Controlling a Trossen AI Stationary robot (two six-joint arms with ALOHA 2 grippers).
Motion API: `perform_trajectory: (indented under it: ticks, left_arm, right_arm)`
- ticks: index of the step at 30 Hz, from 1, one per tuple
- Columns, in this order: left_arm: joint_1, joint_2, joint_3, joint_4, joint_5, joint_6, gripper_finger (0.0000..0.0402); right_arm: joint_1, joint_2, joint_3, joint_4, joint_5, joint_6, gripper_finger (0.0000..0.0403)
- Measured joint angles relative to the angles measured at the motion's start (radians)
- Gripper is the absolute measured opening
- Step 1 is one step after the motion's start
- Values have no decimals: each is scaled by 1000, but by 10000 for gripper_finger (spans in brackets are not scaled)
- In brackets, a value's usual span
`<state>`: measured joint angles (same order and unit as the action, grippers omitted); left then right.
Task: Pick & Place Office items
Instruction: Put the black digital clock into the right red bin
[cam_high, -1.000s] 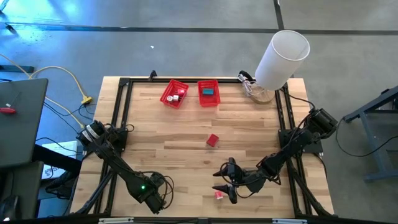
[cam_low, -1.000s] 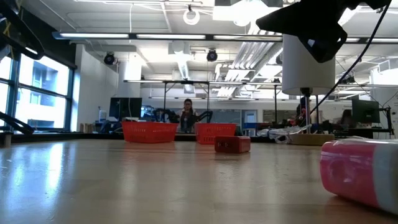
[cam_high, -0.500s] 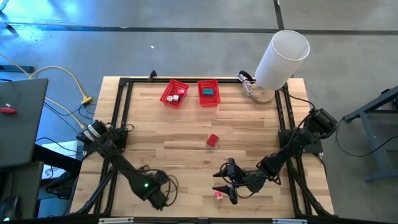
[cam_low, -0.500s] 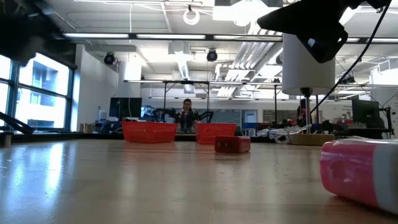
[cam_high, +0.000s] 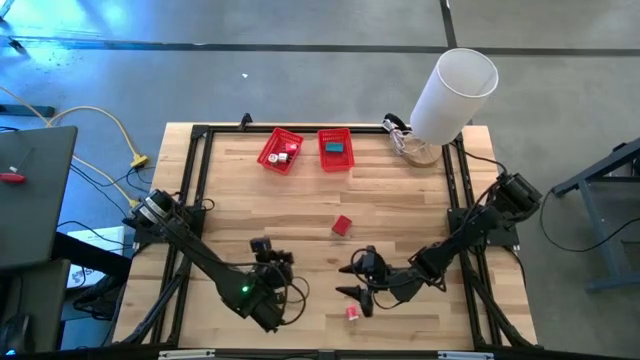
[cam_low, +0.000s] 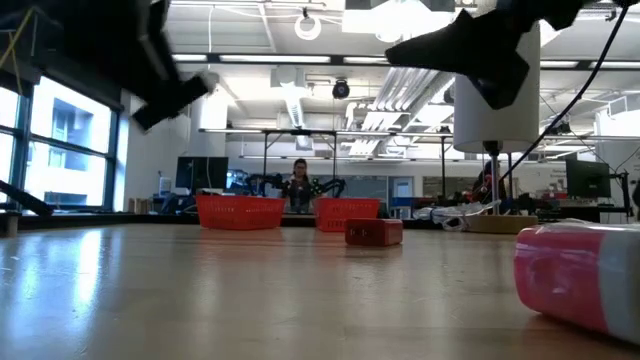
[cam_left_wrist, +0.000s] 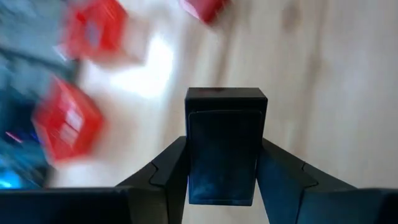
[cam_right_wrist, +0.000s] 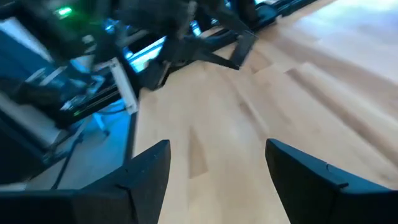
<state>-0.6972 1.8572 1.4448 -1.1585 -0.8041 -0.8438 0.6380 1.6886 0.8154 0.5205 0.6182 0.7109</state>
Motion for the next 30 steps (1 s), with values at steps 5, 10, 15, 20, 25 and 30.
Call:
perform_trajectory:
  ticks: [5, 10, 15, 20, 25, 30]
  left_arm:
    - [23, 0, 5, 54, -214, 135, 144]
    - [64, 0, 5, 75, -276, 184, 144]
    - [111, -1, 5, 129, -287, 236, 144]
    - [154, 1, 6, 231, -288, 327, 144]
    - [187, 3, 6, 319, -256, 400, 144]
    - [212, 3, 6, 403, -236, 491, 144]
  right_arm:
    - [-30, 0, 0, 0, 56, -19, 252]
    - [-61, 0, 0, 13, 108, -57, 252]
    - [-106, 0, 0, 18, 192, -62, 252]
    - [-163, 0, 0, 39, 212, -24, 252]
    - [-204, 0, 0, 44, 153, 3, 252]
    - [-209, 0, 0, 55, 136, 2, 252]
